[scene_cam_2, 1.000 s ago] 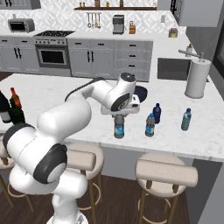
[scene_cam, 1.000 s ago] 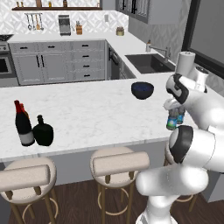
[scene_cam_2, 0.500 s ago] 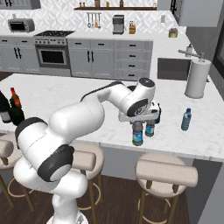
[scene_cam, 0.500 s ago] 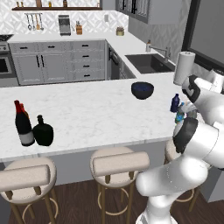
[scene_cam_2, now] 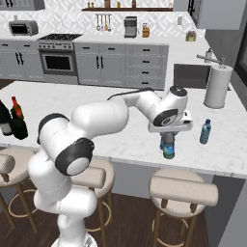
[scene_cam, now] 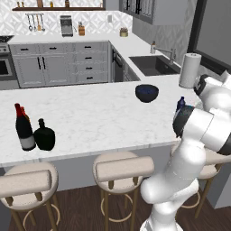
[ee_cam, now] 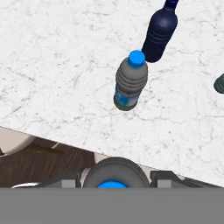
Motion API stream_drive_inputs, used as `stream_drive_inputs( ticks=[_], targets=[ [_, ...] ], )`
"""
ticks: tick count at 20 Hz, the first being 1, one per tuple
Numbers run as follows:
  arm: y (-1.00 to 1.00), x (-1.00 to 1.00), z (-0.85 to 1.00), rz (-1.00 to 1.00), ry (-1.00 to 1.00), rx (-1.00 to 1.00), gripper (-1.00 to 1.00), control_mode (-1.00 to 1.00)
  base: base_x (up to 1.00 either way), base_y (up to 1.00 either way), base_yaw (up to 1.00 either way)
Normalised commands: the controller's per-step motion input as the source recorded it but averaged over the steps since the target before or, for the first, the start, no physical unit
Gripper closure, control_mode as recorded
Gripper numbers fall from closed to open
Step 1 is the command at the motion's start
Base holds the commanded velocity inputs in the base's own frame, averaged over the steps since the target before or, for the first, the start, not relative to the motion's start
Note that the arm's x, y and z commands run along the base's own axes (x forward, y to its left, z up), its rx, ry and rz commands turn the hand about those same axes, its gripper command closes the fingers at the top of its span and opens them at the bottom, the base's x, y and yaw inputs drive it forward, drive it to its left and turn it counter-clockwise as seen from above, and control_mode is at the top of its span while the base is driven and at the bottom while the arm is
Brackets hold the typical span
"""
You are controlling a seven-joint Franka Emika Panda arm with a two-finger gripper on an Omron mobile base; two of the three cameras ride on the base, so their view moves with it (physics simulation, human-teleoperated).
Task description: Move the plastic bottles in the middle to the plastics group, and the glass bottles in the middle to the glass group.
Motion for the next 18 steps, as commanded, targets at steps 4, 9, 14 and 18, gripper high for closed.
stream_drive_inputs(
  ticks=[4, 9, 14, 18],
  targets=[
    [-0.46, 0.4, -0.04, -0.02, -0.05, 0.09, 1.0, -1.0, 0.0, 0.0, 0.0],
    [-0.44, 0.34, -0.07, -0.07, -0.08, 0.03, 1.0, -1.0, 0.0, 0.0, 0.0],
    [-0.18, 0.5, -0.15, -0.1, -0.05, 0.01, 1.0, -1.0, 0.0, 0.0, 0.0],
    [-0.02, 0.45, -0.32, -0.09, -0.01, 0.06, 1.0, -1.0, 0.0, 0.0, 0.0]
  ],
)
